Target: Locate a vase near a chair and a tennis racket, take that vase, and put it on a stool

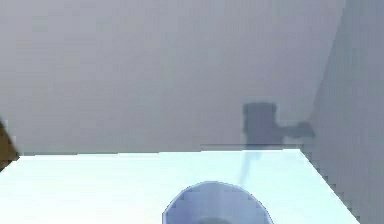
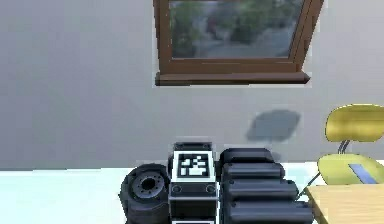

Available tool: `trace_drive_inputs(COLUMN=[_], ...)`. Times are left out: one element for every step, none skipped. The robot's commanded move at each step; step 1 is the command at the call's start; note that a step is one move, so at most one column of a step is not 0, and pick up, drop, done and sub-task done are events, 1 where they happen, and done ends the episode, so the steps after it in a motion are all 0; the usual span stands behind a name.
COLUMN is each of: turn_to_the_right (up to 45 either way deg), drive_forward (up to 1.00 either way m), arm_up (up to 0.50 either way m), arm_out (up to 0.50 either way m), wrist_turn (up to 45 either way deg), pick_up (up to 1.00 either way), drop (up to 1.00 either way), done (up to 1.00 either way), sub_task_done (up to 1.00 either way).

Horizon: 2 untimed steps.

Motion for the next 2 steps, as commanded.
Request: trace_drive_inputs(turn_to_the_right=[-45.0, -42.0], drive_forward=[0.0, 0.0], arm_up=[0.0, 0.0], arm_out=[0.0, 0.0], wrist_turn=[0.0, 0.0], pick_up=[0.0, 0.0], drop=[0.0, 0.0], done=[0.0, 0.0], sub_task_done=[0.0, 0.0])
